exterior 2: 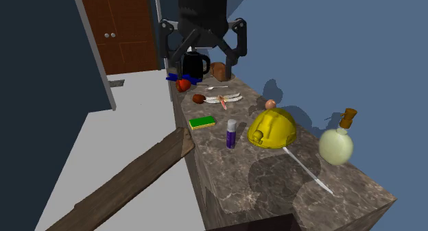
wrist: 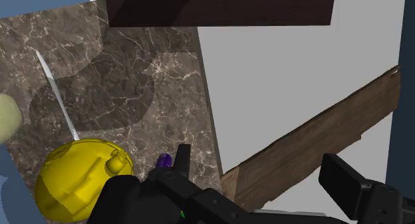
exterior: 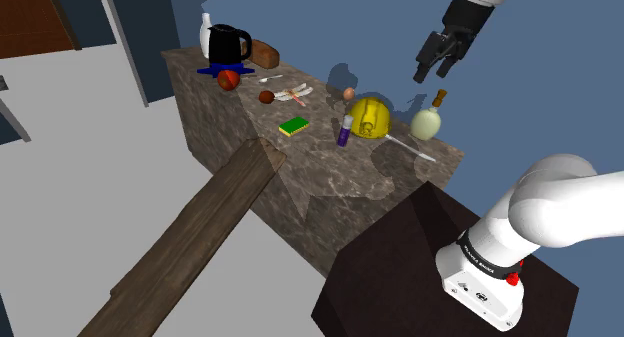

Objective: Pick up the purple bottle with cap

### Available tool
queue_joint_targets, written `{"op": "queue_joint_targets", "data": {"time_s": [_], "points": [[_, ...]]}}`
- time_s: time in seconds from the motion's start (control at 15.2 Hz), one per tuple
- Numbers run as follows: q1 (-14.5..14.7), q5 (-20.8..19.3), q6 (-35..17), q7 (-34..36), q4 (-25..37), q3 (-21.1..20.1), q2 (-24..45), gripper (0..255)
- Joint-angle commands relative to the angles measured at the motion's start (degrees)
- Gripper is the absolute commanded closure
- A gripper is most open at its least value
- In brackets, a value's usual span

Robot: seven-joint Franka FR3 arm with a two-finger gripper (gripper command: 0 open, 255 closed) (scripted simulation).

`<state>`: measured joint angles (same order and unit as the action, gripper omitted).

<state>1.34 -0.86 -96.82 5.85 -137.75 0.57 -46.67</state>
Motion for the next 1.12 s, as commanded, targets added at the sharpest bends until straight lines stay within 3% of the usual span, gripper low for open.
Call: {"op": "queue_joint_targets", "data": {"time_s": [0.0,0.53,1.06], "points": [[0.0,0.0,0.0,0.0,0.0,0.0,0.0,0],[-1.2,-1.7,-13.8,-3.2,-1.3,3.5,13.5,0],[-2.0,-1.6,-25.7,-6.6,2.4,6.8,30.1,0]]}}
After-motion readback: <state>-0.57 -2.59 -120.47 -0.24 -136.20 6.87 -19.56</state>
